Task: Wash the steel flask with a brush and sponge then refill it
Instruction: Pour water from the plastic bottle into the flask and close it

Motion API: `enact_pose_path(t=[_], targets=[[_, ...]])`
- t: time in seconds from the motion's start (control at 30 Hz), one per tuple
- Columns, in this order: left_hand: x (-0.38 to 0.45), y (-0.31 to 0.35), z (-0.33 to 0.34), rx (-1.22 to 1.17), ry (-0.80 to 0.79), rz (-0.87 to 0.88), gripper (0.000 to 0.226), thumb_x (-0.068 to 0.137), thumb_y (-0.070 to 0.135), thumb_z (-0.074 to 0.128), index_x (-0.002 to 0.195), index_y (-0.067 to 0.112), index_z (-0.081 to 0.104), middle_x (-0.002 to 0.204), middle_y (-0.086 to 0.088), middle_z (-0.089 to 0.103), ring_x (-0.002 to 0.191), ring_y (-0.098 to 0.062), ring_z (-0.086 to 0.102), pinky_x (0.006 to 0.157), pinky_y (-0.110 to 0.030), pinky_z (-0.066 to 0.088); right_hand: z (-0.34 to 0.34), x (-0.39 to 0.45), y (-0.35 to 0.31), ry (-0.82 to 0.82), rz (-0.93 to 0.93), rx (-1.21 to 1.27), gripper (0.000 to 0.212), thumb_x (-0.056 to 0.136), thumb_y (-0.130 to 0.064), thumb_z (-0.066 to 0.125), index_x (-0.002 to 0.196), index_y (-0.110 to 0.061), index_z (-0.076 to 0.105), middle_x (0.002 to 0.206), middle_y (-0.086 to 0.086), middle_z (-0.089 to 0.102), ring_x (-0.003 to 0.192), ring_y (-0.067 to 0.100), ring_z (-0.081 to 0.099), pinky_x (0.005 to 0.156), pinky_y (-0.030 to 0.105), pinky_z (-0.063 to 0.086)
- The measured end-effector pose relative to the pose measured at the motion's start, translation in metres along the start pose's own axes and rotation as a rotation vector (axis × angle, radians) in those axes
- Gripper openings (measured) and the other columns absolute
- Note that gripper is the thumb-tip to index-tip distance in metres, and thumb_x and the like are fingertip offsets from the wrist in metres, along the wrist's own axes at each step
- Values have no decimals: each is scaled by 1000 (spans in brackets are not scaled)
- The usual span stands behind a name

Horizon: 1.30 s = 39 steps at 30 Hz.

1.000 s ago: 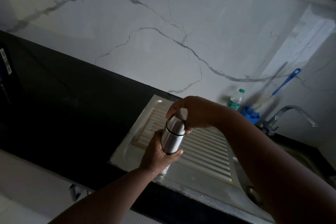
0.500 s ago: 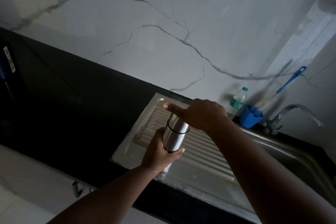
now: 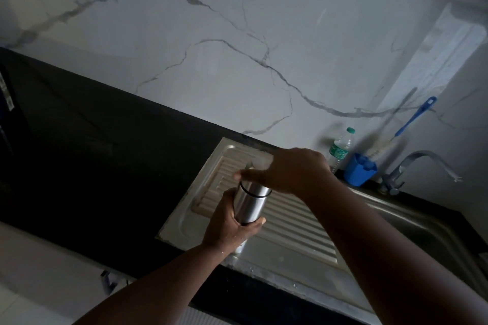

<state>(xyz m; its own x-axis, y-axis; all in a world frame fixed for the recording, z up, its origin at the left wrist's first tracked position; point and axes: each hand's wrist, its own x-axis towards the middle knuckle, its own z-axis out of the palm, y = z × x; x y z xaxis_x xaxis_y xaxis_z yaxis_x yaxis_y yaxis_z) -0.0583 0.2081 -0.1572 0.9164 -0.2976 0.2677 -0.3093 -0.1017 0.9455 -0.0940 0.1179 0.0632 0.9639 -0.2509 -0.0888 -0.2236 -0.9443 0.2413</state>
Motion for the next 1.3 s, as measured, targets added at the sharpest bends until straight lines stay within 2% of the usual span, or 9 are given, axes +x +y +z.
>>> enact_pose_path(t=[0.1,0.2,0.37,0.5,0.6,0.73,0.87,1.03,1.3], targets=[[-1,0,0,13,2,-4,73,56,50,85,113,49,38,99,9,63,82,-4,66,67,-27,58,-5,2,4,-149,-167,230,78,74,-71,57,138,-30,38,132,-2,48,118,23,50,92,39,47],[-1,0,0,10,2,-12,72,54,52,83,112,47,39,98,9,63,81,-6,66,67,-32,60,5,4,0,-112,-266,328,69,81,-34,63,142,-34,30,135,0,48,116,23,52,92,36,48],[-1,2,-2,4,-11,8,75,56,49,85,109,65,33,102,11,61,85,-4,65,68,-29,60,10,3,-10,116,-174,58,56,78,-65,53,116,-24,51,111,0,63,97,23,61,67,30,45],[0,4,-4,8,-54,7,77,60,44,87,112,63,33,105,10,61,89,-3,65,70,-28,60,14,4,-12,164,-158,-34,80,77,-83,36,123,-19,47,117,4,63,102,25,63,74,35,53],[-1,4,-3,11,-40,-7,71,57,48,85,109,56,36,104,11,61,87,-1,65,67,-25,58,12,2,2,68,-317,85,85,72,-80,50,140,-34,30,137,-1,46,115,22,57,88,41,52],[0,0,0,-17,-33,-47,70,52,50,84,107,51,40,99,9,63,83,-3,66,63,-24,57,20,4,11,102,-433,92,63,79,-67,56,133,-45,32,129,-9,49,103,17,61,83,38,53],[2,0,-4,-31,-59,-61,72,59,36,88,111,53,40,101,8,63,87,-4,64,64,-18,54,28,10,-5,188,-304,155,52,79,-69,50,119,-36,44,115,-3,55,97,23,61,79,37,52],[2,8,-6,-28,-78,-64,72,66,23,88,112,48,39,103,10,64,91,-3,64,64,-10,50,34,9,-25,252,-80,220,56,84,-65,45,126,-29,40,117,6,54,102,32,60,66,33,42],[11,27,19,46,25,-113,74,53,51,85,116,45,48,91,14,71,79,2,67,66,-23,55,43,13,13,264,-33,519,47,80,-61,55,119,-34,46,118,1,55,103,27,60,71,32,45]])
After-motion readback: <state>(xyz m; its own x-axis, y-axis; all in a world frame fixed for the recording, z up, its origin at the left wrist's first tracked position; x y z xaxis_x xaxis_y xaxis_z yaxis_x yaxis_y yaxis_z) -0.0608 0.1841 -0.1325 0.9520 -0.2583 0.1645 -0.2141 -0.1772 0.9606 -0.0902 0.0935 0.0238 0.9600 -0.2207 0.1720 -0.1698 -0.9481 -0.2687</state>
